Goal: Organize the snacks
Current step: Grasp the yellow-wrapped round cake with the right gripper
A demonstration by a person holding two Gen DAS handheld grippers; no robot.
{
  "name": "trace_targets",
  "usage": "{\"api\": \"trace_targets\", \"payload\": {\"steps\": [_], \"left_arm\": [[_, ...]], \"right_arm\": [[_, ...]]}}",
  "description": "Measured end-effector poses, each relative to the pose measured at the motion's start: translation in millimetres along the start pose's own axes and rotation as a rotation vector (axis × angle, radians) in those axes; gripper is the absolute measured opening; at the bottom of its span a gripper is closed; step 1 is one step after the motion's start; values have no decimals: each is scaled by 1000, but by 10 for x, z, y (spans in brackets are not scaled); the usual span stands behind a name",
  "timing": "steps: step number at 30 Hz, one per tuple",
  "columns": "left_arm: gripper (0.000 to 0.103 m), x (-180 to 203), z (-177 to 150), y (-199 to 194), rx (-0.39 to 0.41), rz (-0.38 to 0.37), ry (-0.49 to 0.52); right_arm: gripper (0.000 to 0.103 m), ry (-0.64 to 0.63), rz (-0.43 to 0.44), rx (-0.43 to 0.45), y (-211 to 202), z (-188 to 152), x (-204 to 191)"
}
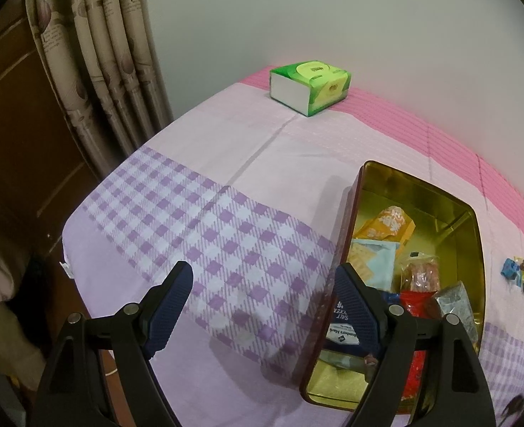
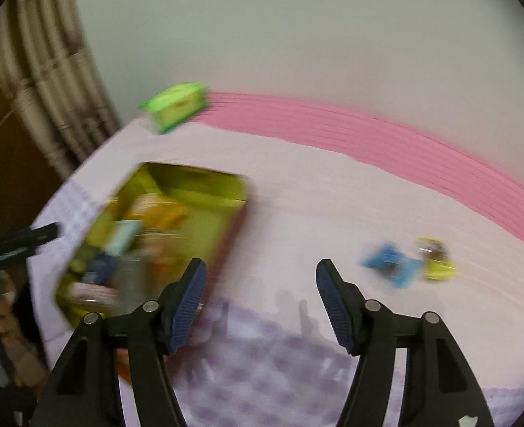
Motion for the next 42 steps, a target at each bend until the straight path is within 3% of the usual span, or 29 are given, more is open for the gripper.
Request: {"api": "trace_targets", "payload": {"steps": [6, 11, 14, 16, 21, 23, 34, 42], "left_arm": [[82, 44, 1, 10, 7, 7, 11], [82, 71, 4, 28, 25, 32, 30], [82, 66, 8, 28, 39, 43, 31], [82, 55, 12, 38, 44, 44, 25], [82, 18, 27, 49, 54, 46, 7], [82, -5, 45, 4, 84, 52, 2], [82, 53, 58, -62, 112, 44, 18], [82, 477, 31, -143, 116, -24, 135]], "right_arm": [[62, 93, -172, -20, 156, 160, 960], [62, 108, -222, -63, 448, 285, 1403], [62, 139, -203, -88, 633, 331, 1566], [61, 157, -190, -105, 741, 335, 1606], [46, 195, -125, -154, 910, 267, 1632], [35, 160, -149, -139, 901, 256, 1605], [30, 108, -79, -158, 773, -1, 1187], [30, 101, -66, -143, 490, -409, 1050]]}}
Point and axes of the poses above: each gripper's, at about its wrist camera, not at the fingertips, and y roughly the way its jaws point, x to its right, z to its top, the point moved 3 cm from there along y, roughly the way its jaws point, and after that the axes turned 8 degrees about y, right-handed, at the moved point
